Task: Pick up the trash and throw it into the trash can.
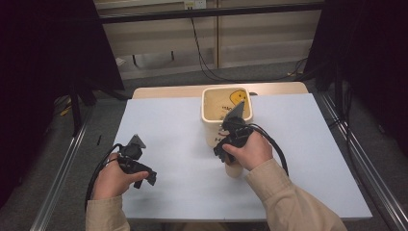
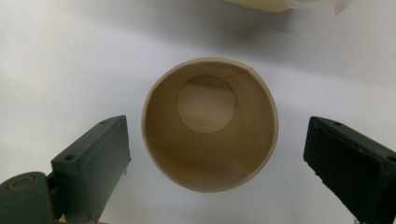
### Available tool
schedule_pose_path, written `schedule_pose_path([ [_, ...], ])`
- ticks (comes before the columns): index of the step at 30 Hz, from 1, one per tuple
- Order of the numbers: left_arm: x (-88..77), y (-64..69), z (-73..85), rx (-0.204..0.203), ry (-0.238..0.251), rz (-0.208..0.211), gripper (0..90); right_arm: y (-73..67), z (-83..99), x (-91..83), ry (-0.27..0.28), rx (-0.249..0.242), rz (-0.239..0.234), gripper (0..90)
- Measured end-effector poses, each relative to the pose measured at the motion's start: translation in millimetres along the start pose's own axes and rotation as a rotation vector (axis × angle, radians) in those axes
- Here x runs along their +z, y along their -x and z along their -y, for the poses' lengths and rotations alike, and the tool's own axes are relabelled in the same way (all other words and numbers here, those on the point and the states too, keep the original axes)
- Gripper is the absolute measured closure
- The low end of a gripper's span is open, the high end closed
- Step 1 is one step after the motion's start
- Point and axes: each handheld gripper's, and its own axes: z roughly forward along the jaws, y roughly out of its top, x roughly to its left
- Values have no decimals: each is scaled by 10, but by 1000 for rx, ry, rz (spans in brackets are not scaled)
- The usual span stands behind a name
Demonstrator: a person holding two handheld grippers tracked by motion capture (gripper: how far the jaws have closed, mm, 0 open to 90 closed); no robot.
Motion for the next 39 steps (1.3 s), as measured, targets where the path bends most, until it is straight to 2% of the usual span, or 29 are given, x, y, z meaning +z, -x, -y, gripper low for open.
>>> schedule_pose_path([
  [5,-5,-2,-3,2,-1,-1,55,-8,-2,11,-2,4,4,72],
  [7,-3,3,-3,-6,-6,10,55,-11,-3,16,-1,1,4,72],
  [8,-3,-4,-6,0,-3,0,55,-14,-4,36,-3,-11,6,72],
  [15,-7,-18,-10,13,-1,-11,55,-36,-7,90,-15,-2,11,75],
  [16,-10,-18,-9,12,-1,-11,55,-37,-11,100,-14,-6,15,76],
  [17,-6,-6,-3,-12,9,6,55,-50,-15,109,-14,0,17,80],
  [22,-13,-14,-1,-9,6,5,55,-77,-24,149,-19,-12,21,93],
  [28,-14,-9,2,-25,13,13,55,-91,-30,192,-19,-18,34,148],
  [30,-17,-18,1,-16,16,0,55,-82,-35,197,-9,-6,36,193],
  [34,-22,-18,0,-17,17,0,55,-68,-38,192,-9,-6,34,202],
  [35,-29,-30,-8,-1,14,-5,55,-66,-37,189,-1,-14,34,210],
  [37,-30,-25,-10,-3,6,7,55,-61,-36,181,7,-5,31,220],
  [39,-28,-28,-13,1,8,0,55,-39,-41,171,14,-11,26,230],
])
